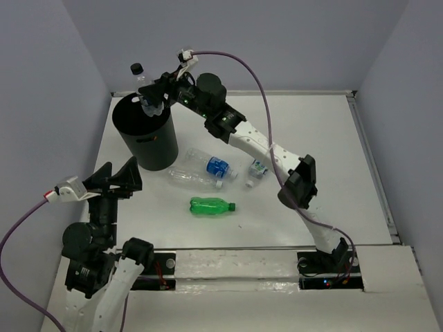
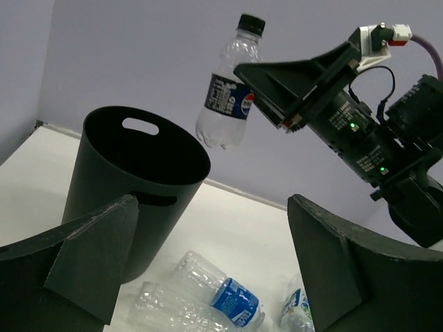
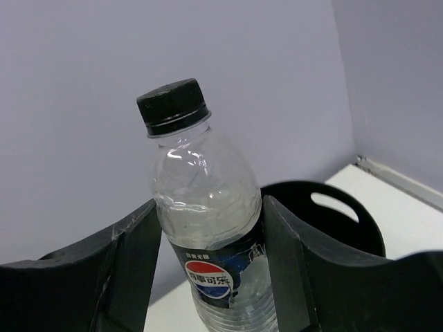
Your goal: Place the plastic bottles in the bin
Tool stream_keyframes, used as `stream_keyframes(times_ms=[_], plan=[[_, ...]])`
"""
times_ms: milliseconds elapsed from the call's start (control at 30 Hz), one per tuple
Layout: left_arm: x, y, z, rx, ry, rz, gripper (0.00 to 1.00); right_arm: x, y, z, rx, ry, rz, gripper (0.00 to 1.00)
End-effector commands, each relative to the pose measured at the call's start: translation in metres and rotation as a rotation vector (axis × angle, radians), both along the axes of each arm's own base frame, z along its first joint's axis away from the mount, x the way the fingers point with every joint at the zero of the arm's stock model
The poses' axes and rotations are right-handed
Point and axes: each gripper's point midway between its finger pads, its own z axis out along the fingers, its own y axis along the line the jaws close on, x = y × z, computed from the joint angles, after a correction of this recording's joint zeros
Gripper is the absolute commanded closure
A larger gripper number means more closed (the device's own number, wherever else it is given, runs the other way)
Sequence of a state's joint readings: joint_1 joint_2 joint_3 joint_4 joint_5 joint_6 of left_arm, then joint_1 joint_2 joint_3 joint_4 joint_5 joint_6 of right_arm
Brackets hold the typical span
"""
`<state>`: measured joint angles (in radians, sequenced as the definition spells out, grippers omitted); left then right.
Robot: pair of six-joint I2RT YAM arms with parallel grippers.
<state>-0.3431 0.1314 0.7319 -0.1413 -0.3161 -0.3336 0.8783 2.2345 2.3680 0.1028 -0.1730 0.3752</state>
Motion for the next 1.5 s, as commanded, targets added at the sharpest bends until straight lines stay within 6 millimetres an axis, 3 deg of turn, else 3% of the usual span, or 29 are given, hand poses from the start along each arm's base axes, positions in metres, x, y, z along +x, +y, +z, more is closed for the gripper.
stream_keyframes(times_ms=[0, 33, 167, 233, 367, 467, 500, 533, 567, 600, 633, 667, 700, 733, 767, 800, 867, 900, 933, 967, 1033, 1167, 1333, 1467], plan=[[0.001, 0.001, 0.006, -0.012, -0.041, 0.008, 0.01, 0.001, 0.013, 0.035, 0.171, -0.071, 0.027, 0.57], [0.001, 0.001, 0.006, -0.012, -0.042, 0.009, 0.01, 0.007, 0.018, 0.026, 0.185, -0.068, 0.023, 0.49], [-0.001, 0.005, 0.005, -0.023, -0.045, 0.021, 0.01, 0.022, 0.028, 0.001, 0.175, -0.048, -0.007, 0.33], [-0.001, 0.003, 0.005, -0.023, -0.045, 0.013, 0.01, 0.027, 0.035, -0.017, 0.143, -0.028, -0.006, 0.21], [0.001, 0.000, 0.004, -0.019, -0.043, 0.002, 0.01, 0.027, 0.024, -0.002, 0.132, -0.027, -0.046, 0.15], [0.001, -0.001, 0.004, -0.019, -0.042, -0.003, 0.01, 0.021, 0.004, 0.026, 0.132, -0.058, -0.095, 0.15], [0.002, -0.001, 0.004, -0.017, -0.039, -0.004, 0.01, 0.026, 0.001, 0.014, 0.093, -0.047, -0.127, 0.15], [0.003, -0.002, 0.003, -0.014, -0.035, -0.007, 0.01, 0.016, -0.017, 0.041, 0.110, -0.070, -0.152, 0.15], [0.004, -0.004, 0.002, -0.008, -0.032, -0.014, 0.01, 0.015, -0.027, 0.045, 0.097, -0.069, -0.182, 0.16], [0.006, -0.006, 0.001, -0.003, -0.023, -0.019, 0.01, 0.023, -0.033, 0.008, 0.016, -0.019, -0.237, 0.17], [0.007, -0.007, 0.001, 0.000, -0.022, -0.022, 0.01, 0.032, -0.052, -0.004, -0.032, 0.003, -0.340, 0.17], [0.007, -0.009, 0.000, 0.007, -0.017, -0.030, 0.01, 0.022, -0.081, 0.016, -0.026, -0.001, -0.399, 0.17], [0.008, -0.010, -0.001, 0.011, -0.015, -0.035, 0.01, 0.029, -0.101, -0.001, -0.078, 0.031, -0.474, 0.17], [0.008, -0.011, -0.001, 0.013, -0.012, -0.038, 0.01, 0.042, -0.133, -0.068, -0.246, 0.134, -0.614, 0.13], [0.008, -0.012, 0.000, 0.017, -0.016, -0.048, 0.01, 0.048, -0.174, -0.079, -0.298, 0.194, -0.709, 0.10], [0.007, -0.014, 0.000, 0.019, -0.019, -0.055, 0.01, 0.044, -0.207, -0.143, -0.451, 0.328, -0.768, 0.04], [0.007, -0.016, 0.000, 0.022, -0.020, -0.067, 0.01, 0.038, -0.254, -0.185, -0.536, 0.441, -0.830, 0.01], [0.006, -0.017, 0.001, 0.022, -0.027, -0.074, 0.01, 0.032, -0.278, -0.188, -0.541, 0.466, -0.861, 0.00], [0.005, -0.018, 0.001, 0.021, -0.027, -0.080, 0.01, 0.026, -0.317, -0.214, -0.586, 0.533, -0.931, 0.00], [0.004, -0.018, 0.002, 0.021, -0.031, -0.081, 0.01, 0.025, -0.340, -0.224, -0.597, 0.573, -0.974, 0.00], [0.004, -0.018, 0.002, 0.022, -0.030, -0.084, 0.01, 0.016, -0.362, -0.239, -0.625, 0.617, -1.007, 0.00], [0.002, -0.019, 0.002, 0.021, -0.037, -0.093, 0.01, 0.011, -0.384, -0.263, -0.685, 0.663, -1.044, 0.00], [0.003, -0.020, 0.001, 0.025, -0.030, -0.099, 0.01, 0.022, -0.378, -0.302, -0.743, 0.758, -0.989, 0.00], [0.002, -0.021, 0.001, 0.025, -0.033, -0.102, 0.01, 0.033, -0.373, -0.313, -0.734, 0.787, -0.966, 0.00]])
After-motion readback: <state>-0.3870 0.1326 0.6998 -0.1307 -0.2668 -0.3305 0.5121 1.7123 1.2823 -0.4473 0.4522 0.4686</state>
